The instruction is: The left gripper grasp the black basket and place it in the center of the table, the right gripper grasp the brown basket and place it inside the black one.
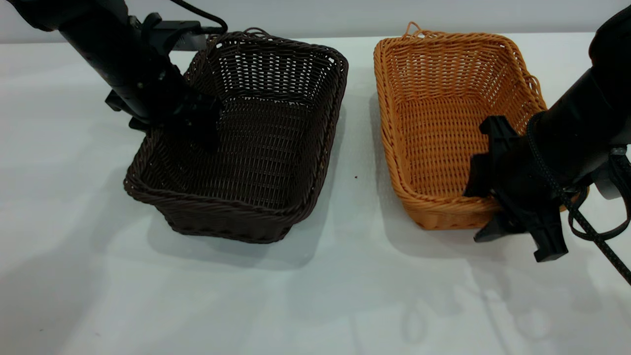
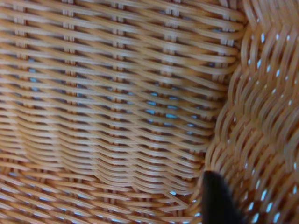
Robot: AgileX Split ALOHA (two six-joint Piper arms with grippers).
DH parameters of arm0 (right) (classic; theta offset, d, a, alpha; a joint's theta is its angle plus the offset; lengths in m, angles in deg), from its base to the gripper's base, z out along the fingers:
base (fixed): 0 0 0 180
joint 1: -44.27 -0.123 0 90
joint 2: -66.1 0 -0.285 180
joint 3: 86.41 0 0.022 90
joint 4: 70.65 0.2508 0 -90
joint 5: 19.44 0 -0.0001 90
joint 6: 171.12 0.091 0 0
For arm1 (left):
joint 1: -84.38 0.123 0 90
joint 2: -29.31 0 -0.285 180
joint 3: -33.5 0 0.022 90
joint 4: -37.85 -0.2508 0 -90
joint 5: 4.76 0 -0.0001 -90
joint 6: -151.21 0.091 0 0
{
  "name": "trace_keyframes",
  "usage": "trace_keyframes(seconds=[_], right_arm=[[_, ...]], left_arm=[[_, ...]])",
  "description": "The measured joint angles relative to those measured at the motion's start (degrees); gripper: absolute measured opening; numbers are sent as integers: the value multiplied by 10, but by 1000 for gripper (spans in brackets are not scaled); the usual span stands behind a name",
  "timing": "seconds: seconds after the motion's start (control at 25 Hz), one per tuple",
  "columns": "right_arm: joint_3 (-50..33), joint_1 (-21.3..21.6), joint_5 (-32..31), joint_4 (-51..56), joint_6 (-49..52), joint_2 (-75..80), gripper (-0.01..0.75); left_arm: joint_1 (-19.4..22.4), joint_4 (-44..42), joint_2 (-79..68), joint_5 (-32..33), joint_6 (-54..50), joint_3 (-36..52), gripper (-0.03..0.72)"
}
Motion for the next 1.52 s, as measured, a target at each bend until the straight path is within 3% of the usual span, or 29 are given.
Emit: trace_keyframes(seconds=[0.16, 0.32, 0.44, 0.6, 0.8, 0.96, 1.2, 1.52], right_arm=[[1, 1, 3, 10, -25, -2, 93], [1, 8, 10, 10, -55, -17, 67], [1, 35, 16, 6, -117, -42, 67], [26, 120, -27, -33, -248, -72, 65], [86, 230, -218, -154, -288, -82, 64], [135, 279, -345, -261, -255, -82, 64], [215, 289, -480, -347, -241, -82, 64], [292, 290, -525, -354, -215, -82, 64]], left_arm=[[1, -8, 0, -7, -3, -1, 182], [1, -38, 0, 0, 17, -1, 101], [1, -81, 0, -3, 21, -1, 91], [-1, -145, 0, -9, 28, -4, 90], [-23, -170, 0, -60, 115, -4, 89], [-64, -170, 0, -113, 245, -4, 88], [-123, -171, 0, -201, 421, -3, 87], [-145, -201, -19, -285, 468, -3, 87]])
